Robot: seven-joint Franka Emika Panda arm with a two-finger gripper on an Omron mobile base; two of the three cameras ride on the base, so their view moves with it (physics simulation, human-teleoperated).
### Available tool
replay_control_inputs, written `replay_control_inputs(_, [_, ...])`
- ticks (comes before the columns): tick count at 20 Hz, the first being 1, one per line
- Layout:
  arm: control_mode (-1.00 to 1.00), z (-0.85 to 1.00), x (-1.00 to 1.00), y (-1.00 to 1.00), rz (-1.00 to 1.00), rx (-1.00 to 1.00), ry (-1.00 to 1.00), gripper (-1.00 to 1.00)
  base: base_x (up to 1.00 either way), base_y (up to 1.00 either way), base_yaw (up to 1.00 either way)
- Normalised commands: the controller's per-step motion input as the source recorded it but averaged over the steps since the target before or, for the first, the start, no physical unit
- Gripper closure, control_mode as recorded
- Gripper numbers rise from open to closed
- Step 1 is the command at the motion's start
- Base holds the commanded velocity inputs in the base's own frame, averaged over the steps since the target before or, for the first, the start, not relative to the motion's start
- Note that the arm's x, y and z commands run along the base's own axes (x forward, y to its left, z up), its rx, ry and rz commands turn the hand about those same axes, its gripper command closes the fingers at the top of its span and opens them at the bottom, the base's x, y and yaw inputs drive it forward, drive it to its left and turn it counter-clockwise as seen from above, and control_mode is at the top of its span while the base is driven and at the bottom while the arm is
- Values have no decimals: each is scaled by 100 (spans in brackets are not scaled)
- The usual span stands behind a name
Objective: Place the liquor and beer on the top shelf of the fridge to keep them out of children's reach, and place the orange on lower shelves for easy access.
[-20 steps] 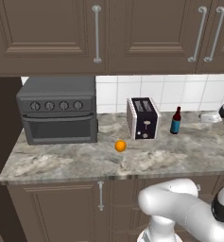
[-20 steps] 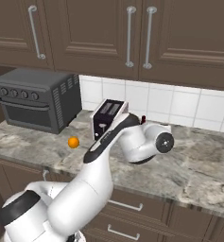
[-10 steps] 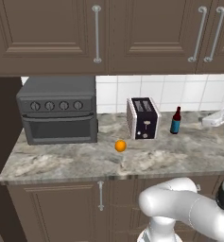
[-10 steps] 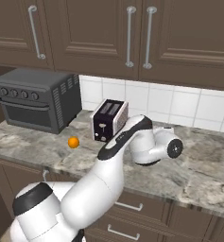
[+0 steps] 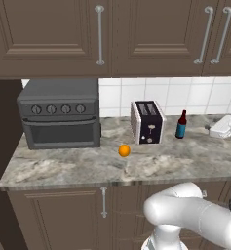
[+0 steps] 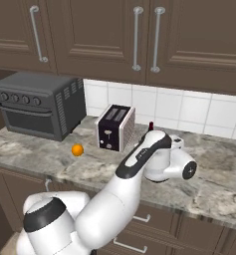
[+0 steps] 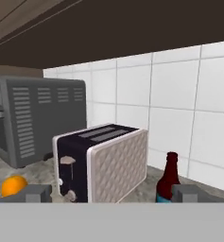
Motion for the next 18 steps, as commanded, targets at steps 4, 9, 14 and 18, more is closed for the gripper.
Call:
replay_control_inputs(4, [-100,0,8,8,8,0,-10,-100,0,0,0])
replay_control_inputs(9, [-100,0,10,13,6,0,-1,-100,0,0,0])
replay_control_inputs(14, [-100,0,19,2,8,0,0,-100,0,0,0])
replay_control_inputs(18, [-100,0,29,0,7,0,0,-100,0,0,0])
